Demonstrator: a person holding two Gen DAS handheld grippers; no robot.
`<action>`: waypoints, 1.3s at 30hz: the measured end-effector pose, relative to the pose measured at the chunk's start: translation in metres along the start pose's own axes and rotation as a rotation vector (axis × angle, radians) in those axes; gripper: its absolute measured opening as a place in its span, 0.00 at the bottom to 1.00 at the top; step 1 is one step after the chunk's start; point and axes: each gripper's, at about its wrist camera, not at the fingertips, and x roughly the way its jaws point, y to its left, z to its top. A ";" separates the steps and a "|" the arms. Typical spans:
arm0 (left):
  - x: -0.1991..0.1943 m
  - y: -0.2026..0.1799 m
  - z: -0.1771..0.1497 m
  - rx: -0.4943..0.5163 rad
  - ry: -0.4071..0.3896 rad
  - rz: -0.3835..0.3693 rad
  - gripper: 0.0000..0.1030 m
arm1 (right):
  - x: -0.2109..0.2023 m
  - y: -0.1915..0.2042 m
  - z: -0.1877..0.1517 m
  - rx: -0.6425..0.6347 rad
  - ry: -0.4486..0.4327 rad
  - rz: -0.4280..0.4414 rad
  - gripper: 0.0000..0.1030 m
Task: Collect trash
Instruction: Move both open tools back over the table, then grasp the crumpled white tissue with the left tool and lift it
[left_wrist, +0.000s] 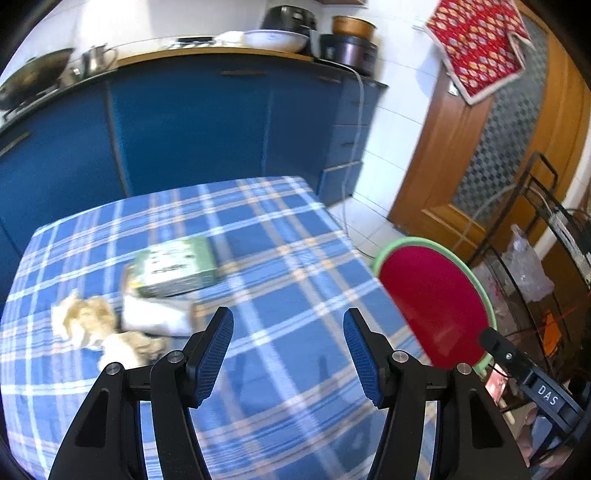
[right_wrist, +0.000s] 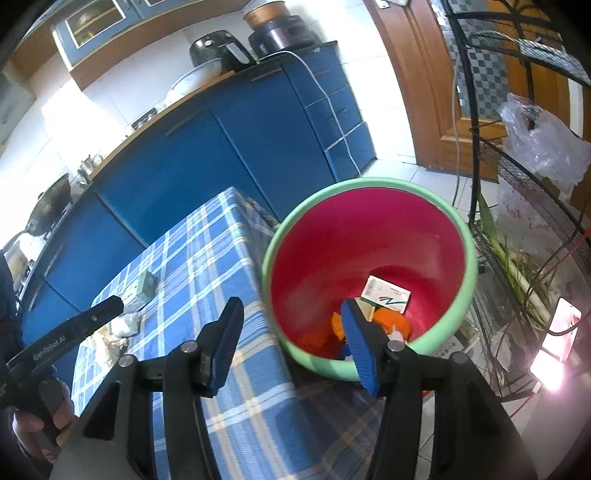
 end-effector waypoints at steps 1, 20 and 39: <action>-0.003 0.007 0.000 -0.010 -0.005 0.009 0.62 | 0.000 0.003 -0.001 -0.004 0.000 0.003 0.60; -0.028 0.128 -0.010 -0.189 -0.048 0.203 0.66 | 0.013 0.060 -0.012 -0.094 0.044 0.009 0.64; 0.032 0.178 -0.016 -0.300 0.051 0.187 0.70 | 0.046 0.097 -0.022 -0.172 0.115 -0.004 0.64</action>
